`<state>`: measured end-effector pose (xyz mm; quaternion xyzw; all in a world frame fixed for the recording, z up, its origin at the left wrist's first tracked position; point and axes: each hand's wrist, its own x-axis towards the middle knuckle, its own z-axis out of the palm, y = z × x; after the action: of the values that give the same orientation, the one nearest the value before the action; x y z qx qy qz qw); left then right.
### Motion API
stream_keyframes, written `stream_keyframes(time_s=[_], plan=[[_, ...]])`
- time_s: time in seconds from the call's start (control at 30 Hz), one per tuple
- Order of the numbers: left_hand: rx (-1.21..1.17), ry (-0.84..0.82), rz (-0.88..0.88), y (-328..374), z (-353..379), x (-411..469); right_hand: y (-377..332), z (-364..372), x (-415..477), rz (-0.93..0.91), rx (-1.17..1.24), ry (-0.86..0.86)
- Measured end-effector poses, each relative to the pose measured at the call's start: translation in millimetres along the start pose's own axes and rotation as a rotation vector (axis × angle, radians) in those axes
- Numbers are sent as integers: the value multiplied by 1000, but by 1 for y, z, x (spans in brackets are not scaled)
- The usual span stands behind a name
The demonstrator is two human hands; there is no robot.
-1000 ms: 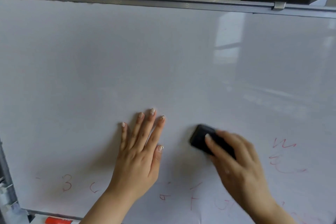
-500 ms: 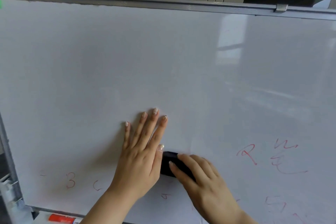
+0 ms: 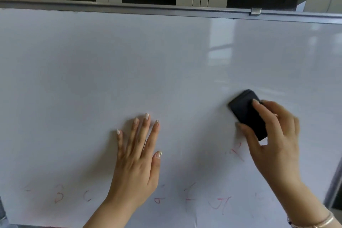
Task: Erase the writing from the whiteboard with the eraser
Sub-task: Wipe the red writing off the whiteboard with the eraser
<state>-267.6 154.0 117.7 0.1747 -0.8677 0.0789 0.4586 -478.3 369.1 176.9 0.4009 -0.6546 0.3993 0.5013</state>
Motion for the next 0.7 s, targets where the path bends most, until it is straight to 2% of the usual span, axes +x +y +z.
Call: stream_keyframes(time_s=[0.1, 0.2, 0.33, 0.47, 0.7], plan=[[9, -14, 65, 13, 5, 4, 14, -10, 5, 55, 0, 9], [20, -30, 128, 27, 8, 12, 17, -10, -5, 34, 5, -3], [43, -56, 181, 46, 14, 22, 15, 2, -36, -107, 8, -87], [87, -80, 163, 55, 19, 24, 9, 15, -82, -264, 12, -192], [107, -75, 178, 53, 20, 24, 12, 16, -104, -315, -21, -247]])
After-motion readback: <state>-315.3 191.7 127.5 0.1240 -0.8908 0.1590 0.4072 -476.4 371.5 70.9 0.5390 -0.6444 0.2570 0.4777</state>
